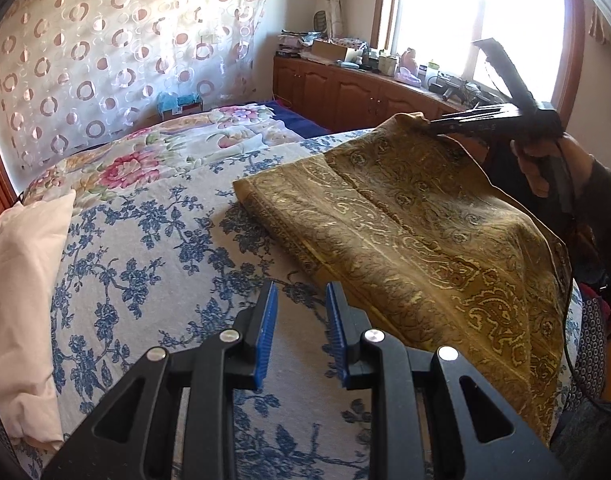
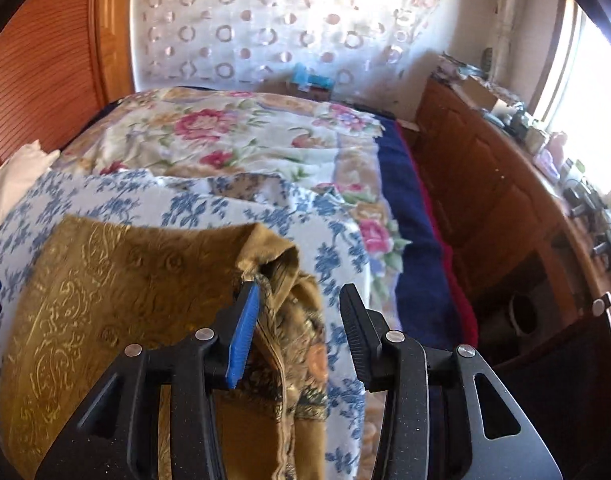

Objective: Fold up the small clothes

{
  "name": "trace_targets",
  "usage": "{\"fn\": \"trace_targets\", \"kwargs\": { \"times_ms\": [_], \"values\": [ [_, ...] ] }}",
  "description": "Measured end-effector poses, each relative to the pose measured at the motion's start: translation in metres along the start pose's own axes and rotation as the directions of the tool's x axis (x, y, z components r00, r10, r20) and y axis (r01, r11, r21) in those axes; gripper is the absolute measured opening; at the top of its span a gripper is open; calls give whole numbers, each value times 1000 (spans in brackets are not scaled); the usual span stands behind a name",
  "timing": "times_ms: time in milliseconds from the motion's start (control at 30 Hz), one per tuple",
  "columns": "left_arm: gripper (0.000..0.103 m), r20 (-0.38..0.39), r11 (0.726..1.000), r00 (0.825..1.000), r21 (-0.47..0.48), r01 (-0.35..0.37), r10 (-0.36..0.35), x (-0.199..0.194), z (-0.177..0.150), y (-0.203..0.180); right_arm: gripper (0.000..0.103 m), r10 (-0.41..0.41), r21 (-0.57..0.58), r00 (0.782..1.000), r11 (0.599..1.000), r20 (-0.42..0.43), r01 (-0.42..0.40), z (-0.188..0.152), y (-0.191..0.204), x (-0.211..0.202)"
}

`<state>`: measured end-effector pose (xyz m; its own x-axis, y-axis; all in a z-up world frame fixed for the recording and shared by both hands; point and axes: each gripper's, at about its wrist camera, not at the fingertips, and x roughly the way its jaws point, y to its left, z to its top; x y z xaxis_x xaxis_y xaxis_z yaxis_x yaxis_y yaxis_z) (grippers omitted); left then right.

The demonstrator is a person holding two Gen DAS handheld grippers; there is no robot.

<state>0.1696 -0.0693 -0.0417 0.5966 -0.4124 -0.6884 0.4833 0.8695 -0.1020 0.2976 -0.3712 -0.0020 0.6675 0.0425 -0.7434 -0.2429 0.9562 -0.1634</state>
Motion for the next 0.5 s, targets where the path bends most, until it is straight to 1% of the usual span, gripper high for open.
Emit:
{"fn": "trace_targets", "kwargs": {
  "times_ms": [133,200,233,300,367,500],
  "values": [
    [23,0,1000,1000,10,-12,12,-4,2,-13,42,-6,1,1000,1000,17,6,8,-6,13],
    [23,-1,1000,1000,12,-12,12,-7,2,-21,42,-92,-16,996,996,10,92,13,-13,24],
    [23,-3,1000,1000,12,-10,10,-8,2,-25,42,-139,-19,990,990,1,139,14,-19,31],
    [23,-5,1000,1000,18,-11,11,-10,1,-32,42,-170,-4,985,985,-39,170,13,-33,39],
    [23,-7,1000,1000,24,-14,15,-11,-1,-39,42,-144,28,989,989,-37,145,8,-44,32],
    [23,-16,1000,1000,12,-4,4,-11,-5,-51,43,-70,60,997,996,29,68,-11,-50,-8]
  ]
}}
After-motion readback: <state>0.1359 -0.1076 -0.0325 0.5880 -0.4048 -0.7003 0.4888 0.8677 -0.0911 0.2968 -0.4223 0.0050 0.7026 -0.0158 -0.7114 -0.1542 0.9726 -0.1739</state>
